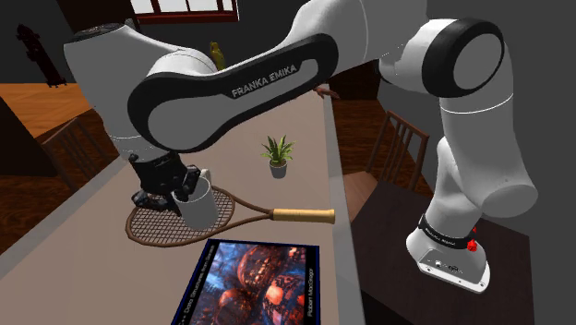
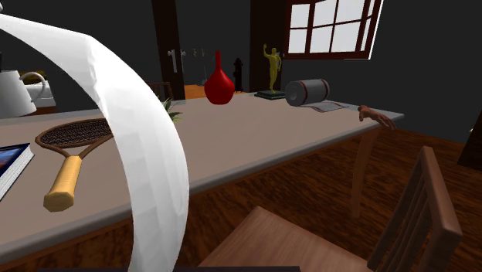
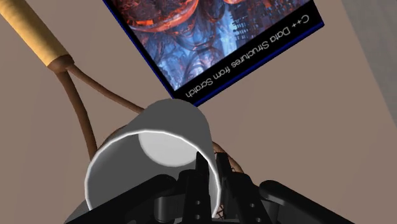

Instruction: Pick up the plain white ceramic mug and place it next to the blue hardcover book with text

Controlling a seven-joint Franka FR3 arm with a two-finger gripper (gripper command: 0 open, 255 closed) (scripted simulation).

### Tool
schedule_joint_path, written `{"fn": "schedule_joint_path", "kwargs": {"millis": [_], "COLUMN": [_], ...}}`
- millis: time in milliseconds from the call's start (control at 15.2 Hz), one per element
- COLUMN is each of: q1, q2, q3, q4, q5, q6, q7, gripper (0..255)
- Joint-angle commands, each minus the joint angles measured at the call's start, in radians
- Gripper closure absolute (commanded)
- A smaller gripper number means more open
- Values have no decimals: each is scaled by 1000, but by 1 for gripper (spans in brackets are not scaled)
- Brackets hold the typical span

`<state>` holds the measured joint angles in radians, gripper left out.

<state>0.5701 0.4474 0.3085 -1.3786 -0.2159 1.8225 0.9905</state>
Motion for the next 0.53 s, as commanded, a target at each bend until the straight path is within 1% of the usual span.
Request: {"fn": "schedule_joint_path", "kwargs": {"millis": [0,198,330,396,462], "q1": [44,116,172,206,270], "q2": [69,187,287,352,491], "q3": [4,2,-4,-9,-25], "q4": [95,275,438,549,797], "q5": [-20,-48,-67,-77,-92], "q6": [-31,-99,-163,-207,-311], "q7": [38,77,95,99,90], "gripper": [255,255,255,255,255]}}
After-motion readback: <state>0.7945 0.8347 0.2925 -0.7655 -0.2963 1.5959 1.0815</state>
